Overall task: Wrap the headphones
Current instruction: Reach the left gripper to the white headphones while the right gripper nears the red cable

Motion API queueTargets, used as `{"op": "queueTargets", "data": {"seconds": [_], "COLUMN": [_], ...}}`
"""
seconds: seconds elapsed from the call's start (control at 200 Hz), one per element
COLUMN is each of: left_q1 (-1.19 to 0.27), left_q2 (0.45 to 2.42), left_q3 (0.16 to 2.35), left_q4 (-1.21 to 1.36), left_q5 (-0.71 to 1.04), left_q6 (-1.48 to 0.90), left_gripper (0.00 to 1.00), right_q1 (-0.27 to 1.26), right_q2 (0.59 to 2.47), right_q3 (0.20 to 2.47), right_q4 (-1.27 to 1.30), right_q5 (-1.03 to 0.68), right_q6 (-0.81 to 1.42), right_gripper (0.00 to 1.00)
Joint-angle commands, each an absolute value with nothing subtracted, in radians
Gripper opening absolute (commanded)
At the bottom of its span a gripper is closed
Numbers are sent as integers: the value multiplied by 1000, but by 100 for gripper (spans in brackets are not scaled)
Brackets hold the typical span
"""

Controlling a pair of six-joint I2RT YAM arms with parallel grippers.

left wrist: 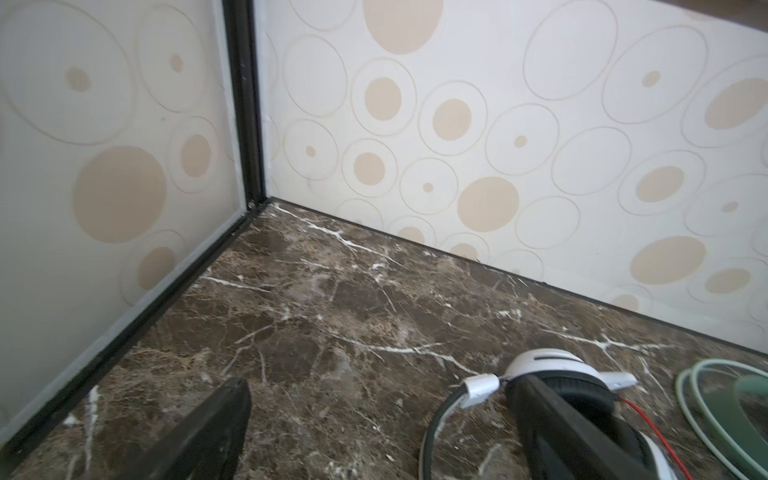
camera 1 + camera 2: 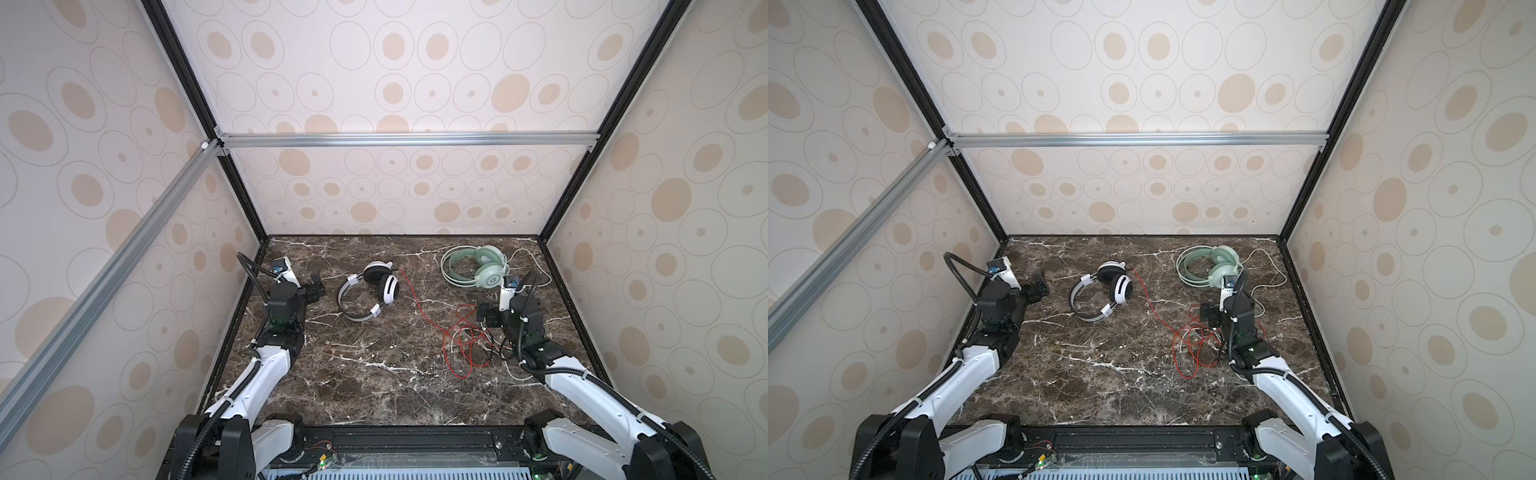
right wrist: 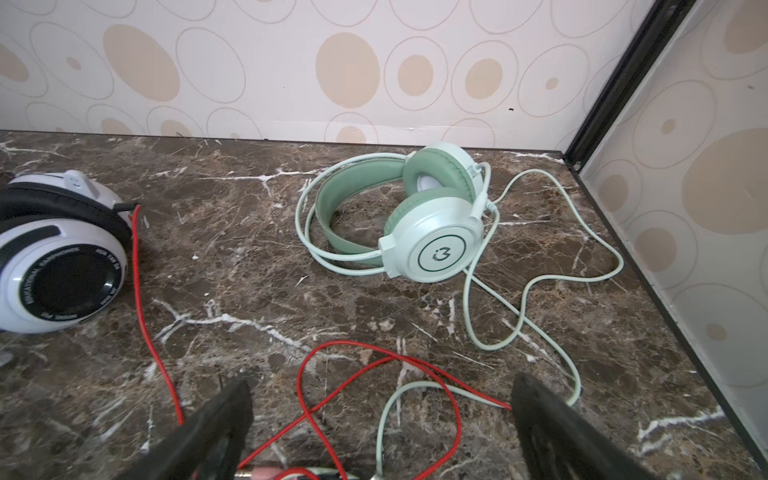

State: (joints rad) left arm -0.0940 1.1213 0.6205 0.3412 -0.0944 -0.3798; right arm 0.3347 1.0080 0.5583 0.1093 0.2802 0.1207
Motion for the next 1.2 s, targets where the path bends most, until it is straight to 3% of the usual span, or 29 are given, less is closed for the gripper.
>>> {"op": "queueTargets", "data": {"seconds": [0.0, 0.195, 0.545, 1.19], "left_q1": [-118, -131, -195, -221], "left_q2": [1149, 1179, 1229, 1582], "left_q3": [690, 698, 805, 973], "left_q4": [153, 144, -46, -130], "left_q5": [75, 257, 183, 68], "left_q6": [-450, -498, -564, -519], "left_gripper": [98, 98, 98, 98], "right_q1": [369, 474, 524, 552], "right_q2": [1018, 1050, 1109, 1262], "right_q3": [634, 710, 784, 874], "right_q4": [-129, -277, -304, -245], "right_q5": [233, 296, 250, 166], "right_q6": [173, 204, 257, 221], "right_gripper": [100, 100, 100, 100]}}
